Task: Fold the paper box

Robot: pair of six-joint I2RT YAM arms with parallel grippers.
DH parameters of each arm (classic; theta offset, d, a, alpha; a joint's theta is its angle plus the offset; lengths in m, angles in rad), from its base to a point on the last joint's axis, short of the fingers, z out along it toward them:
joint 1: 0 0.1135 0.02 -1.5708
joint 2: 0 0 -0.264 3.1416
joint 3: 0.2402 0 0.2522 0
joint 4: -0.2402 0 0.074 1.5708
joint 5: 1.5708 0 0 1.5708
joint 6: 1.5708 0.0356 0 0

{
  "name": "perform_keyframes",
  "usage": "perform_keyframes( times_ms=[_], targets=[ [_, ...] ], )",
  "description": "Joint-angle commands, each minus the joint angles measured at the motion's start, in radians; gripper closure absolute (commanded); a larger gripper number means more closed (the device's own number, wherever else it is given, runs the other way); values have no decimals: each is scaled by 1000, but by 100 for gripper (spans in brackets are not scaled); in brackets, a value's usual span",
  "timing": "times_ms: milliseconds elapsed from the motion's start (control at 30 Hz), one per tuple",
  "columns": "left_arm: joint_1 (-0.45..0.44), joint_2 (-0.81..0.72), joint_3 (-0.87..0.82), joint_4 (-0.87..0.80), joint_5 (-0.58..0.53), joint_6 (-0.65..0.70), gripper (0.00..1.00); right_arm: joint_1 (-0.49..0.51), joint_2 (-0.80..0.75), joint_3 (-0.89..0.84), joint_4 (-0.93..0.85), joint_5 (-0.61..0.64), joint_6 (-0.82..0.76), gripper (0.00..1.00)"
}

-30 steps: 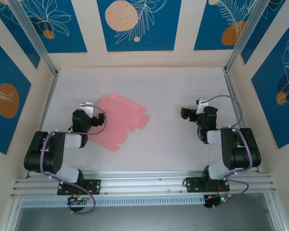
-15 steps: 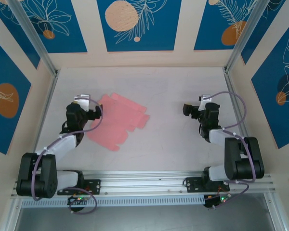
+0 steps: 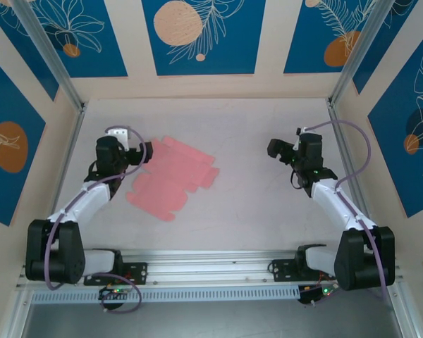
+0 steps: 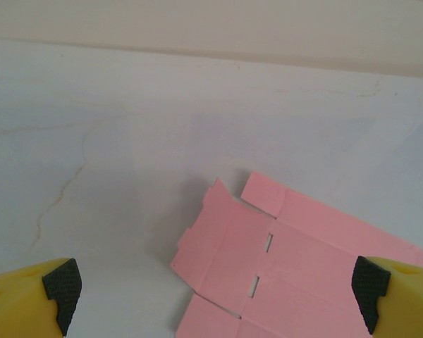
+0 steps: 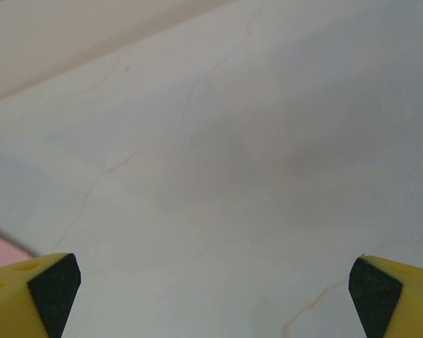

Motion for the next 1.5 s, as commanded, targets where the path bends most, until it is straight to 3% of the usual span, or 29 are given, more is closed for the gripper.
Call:
perform_keyframes(
  times_ms=[0,267,433,667,800,933,1200,1467],
  targets=[
    [10,40,24,-37,59,-16,0,63,-11,42,-183,-22,147,0],
    [10,226,144,-140,137,-55,0,267,90,93,-225,-76,321,0],
    [12,345,202,-165,177,-110,0,340,229,122,-124,-225,399,0],
    [36,437,294,-195,166,-137,1,430,459,284,-116,-274,396,14],
    [84,556,407,-271,264,-157,6,446,535,349,-121,-299,388,19],
    [111,659,511,-327,360,-162,19,448,566,382,-129,-311,380,20],
    [101,728,573,-343,470,-157,32,430,565,381,-149,-300,368,19],
    [18,706,495,-198,436,-213,85,362,532,355,-134,-362,286,10]
  ],
)
